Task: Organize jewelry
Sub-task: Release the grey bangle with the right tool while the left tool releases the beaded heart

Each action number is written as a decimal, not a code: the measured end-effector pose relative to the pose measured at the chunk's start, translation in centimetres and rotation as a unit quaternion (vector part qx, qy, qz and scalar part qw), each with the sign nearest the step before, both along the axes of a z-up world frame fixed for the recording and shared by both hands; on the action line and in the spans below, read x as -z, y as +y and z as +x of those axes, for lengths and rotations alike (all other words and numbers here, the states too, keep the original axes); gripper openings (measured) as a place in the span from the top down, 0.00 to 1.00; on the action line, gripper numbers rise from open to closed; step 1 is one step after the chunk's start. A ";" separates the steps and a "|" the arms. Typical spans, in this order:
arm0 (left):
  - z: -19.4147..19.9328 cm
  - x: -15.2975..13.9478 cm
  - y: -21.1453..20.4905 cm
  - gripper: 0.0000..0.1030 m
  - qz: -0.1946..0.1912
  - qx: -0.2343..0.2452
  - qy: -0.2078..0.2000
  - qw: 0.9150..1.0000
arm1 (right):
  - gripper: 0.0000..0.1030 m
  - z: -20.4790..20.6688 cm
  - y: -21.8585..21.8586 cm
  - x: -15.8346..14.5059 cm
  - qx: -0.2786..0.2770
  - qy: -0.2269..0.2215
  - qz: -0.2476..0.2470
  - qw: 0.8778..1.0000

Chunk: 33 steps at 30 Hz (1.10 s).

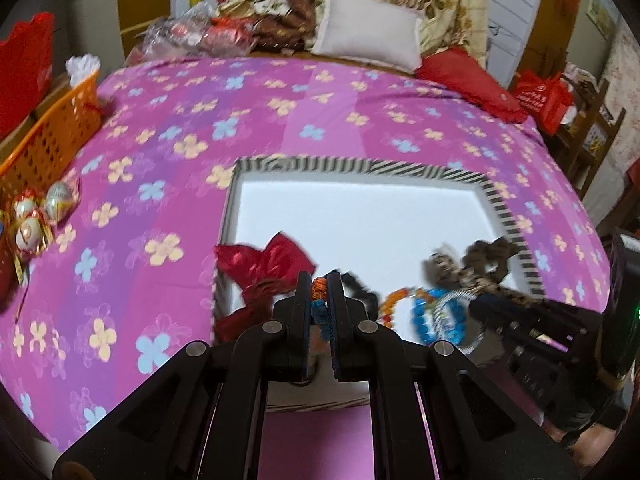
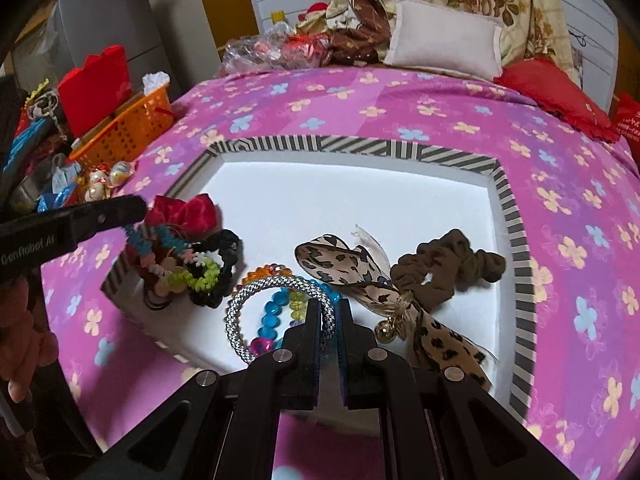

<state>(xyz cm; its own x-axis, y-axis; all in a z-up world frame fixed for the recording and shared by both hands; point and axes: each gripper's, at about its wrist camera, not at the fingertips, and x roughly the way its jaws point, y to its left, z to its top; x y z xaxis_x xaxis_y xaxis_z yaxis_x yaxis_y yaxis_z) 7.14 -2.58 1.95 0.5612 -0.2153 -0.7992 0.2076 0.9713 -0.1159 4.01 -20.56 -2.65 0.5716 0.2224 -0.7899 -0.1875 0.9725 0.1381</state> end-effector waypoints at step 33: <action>-3.4 1.5 0.8 0.45 0.034 -0.035 -0.022 0.999 | 0.59 -2.9 -0.8 -0.8 0.041 -0.019 0.014 0.999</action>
